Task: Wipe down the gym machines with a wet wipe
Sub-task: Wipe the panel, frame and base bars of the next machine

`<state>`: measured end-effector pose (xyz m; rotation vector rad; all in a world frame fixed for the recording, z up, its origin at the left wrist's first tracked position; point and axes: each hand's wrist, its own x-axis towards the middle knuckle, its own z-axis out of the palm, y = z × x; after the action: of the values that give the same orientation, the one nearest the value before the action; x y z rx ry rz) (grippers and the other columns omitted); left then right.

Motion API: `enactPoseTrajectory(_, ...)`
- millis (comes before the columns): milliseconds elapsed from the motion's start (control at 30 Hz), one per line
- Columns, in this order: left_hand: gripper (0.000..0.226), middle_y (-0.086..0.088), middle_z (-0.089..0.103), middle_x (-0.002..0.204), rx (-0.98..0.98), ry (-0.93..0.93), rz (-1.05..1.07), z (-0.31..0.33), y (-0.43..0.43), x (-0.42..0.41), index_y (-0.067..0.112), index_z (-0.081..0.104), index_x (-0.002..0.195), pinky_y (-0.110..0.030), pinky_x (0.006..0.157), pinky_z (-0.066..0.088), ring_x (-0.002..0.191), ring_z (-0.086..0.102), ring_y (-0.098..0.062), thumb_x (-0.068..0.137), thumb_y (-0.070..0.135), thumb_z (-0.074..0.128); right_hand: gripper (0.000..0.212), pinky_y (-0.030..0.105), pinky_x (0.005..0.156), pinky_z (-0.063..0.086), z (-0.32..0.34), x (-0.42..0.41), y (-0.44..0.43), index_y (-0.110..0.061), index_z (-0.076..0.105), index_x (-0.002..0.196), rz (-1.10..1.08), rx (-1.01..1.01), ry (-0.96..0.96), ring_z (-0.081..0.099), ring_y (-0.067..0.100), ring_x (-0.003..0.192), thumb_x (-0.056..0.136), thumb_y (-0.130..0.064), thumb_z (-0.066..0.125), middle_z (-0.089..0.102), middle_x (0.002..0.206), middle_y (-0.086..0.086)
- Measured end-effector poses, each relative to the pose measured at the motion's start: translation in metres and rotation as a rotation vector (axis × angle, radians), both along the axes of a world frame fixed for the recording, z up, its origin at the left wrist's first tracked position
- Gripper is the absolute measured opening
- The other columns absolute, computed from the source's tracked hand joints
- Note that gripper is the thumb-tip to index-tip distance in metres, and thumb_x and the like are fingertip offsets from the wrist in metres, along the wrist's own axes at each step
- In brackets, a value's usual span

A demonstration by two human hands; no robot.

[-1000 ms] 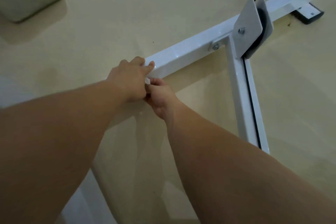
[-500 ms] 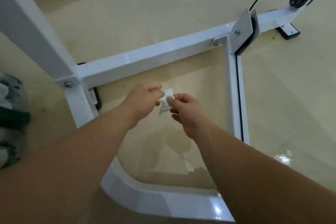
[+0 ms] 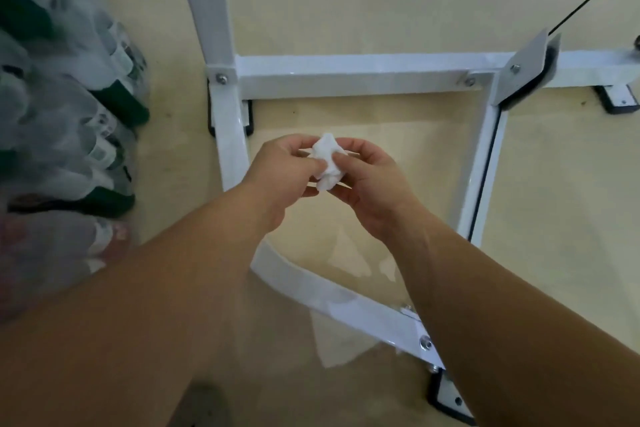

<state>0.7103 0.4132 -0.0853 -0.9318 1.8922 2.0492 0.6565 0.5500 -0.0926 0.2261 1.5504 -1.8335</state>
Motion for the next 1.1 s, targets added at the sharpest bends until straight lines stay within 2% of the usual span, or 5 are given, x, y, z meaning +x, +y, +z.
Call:
enactPoseTrajectory(100,0.04,-0.011,0.073,0.109,0.04,-0.073,0.032,0.0,-0.008,0.04,0.016,0.068,0.123,-0.047,0.089,0.06,0.096,0.074,-0.024,0.087,-0.003,0.066,0.014,0.029,0.064,0.057,0.001,0.03,-0.009,-0.008,0.06,0.108,0.081,0.064,-0.016,0.073,0.021,0.079,0.096,-0.001,0.063,0.071,0.104,0.015)
enactPoseTrajectory(367,0.034,-0.01,0.077,0.1,0.161,-0.188,0.275,0.008,0.012,0.141,0.008,0.073,0.107,-0.043,0.089,0.059,0.094,0.074,-0.026,0.073,0.002,0.069,0.03,0.028,0.067,0.058,0.015,0.108,-0.003,-0.012,0.061,0.113,0.307,0.199,-0.119,0.072,0.021,0.083,0.088,0.0,0.073,0.067,0.103,0.012)
enactPoseTrajectory(633,0.03,-0.013,0.073,0.118,0.418,-0.11,0.469,0.039,0.056,0.243,0.006,0.069,0.122,-0.044,0.097,0.056,0.111,0.069,-0.03,0.1,0.024,0.058,0.02,0.029,0.065,0.058,0.05,0.172,0.021,-0.008,0.061,0.101,0.55,0.278,-0.08,0.072,0.023,0.08,0.089,0.004,0.071,0.067,0.098,0.016)
enactPoseTrajectory(933,0.006,-0.012,0.073,0.1,0.447,-0.229,0.957,0.107,0.169,0.37,0.004,0.063,0.098,-0.037,0.083,0.06,0.091,0.07,-0.026,0.096,0.0,0.06,0.022,0.032,0.069,0.054,0.104,0.278,0.075,-0.015,0.063,0.094,0.786,0.342,-0.062,0.063,0.018,0.076,0.087,0.003,0.073,0.062,0.084,0.004)
enactPoseTrajectory(1100,0.025,-0.011,0.073,0.111,0.509,-0.242,1.02,0.134,0.204,0.412,0.01,0.066,0.114,-0.037,0.082,0.061,0.1,0.072,-0.028,0.093,-0.002,0.061,0.018,0.036,0.073,0.054,0.14,0.315,0.117,-0.012,0.068,0.087,0.793,0.391,-0.067,0.062,0.019,0.079,0.089,0.005,0.068,0.064,0.085,0.006)
